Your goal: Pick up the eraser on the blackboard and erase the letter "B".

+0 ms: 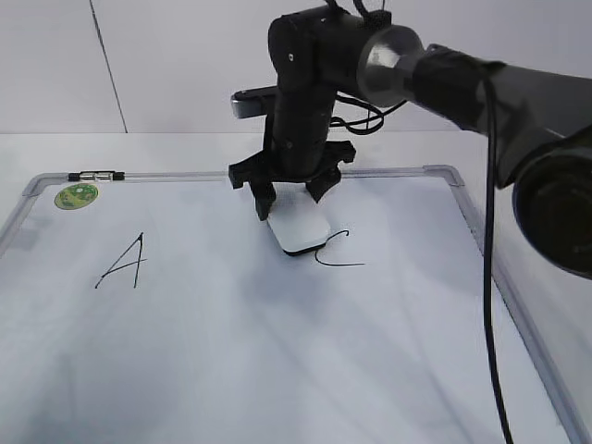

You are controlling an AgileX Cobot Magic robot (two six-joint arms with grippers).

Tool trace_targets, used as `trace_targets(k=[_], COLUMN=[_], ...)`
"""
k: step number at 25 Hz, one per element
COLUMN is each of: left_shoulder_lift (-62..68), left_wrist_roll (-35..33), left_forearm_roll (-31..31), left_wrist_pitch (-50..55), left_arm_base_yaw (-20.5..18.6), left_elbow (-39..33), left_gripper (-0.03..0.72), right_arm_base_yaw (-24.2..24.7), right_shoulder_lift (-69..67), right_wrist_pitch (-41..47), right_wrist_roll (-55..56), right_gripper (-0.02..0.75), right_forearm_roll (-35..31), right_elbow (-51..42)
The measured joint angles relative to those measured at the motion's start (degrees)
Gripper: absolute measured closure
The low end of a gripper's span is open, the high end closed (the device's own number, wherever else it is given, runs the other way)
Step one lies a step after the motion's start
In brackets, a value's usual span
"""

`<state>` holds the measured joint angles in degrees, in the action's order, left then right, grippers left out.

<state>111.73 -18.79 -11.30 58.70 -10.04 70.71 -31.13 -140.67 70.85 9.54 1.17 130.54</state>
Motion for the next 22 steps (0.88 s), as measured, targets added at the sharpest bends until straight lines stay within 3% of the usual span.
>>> trace_targets(k=[11,22], left_shoulder_lift=[0.0,0.0], left_wrist_roll=[0.1,0.1], left_forearm_roll=[0.1,0.2], left_wrist_pitch=[0.0,0.0], left_arm_base_yaw=[0.0,0.0], left_elbow=[-0.1,-0.1], left_gripper=[0.649,0.649], right_arm_base_yaw=[0.0,0.0], right_shoulder_lift=[1.1,8.6], right_wrist_pitch=[0.3,0.5], right_wrist_roll=[-1.4,-2.6], right_gripper=[0.225,0.225], right_forearm_roll=[-4.6,-4.9], right_elbow=[0.2,-0.2])
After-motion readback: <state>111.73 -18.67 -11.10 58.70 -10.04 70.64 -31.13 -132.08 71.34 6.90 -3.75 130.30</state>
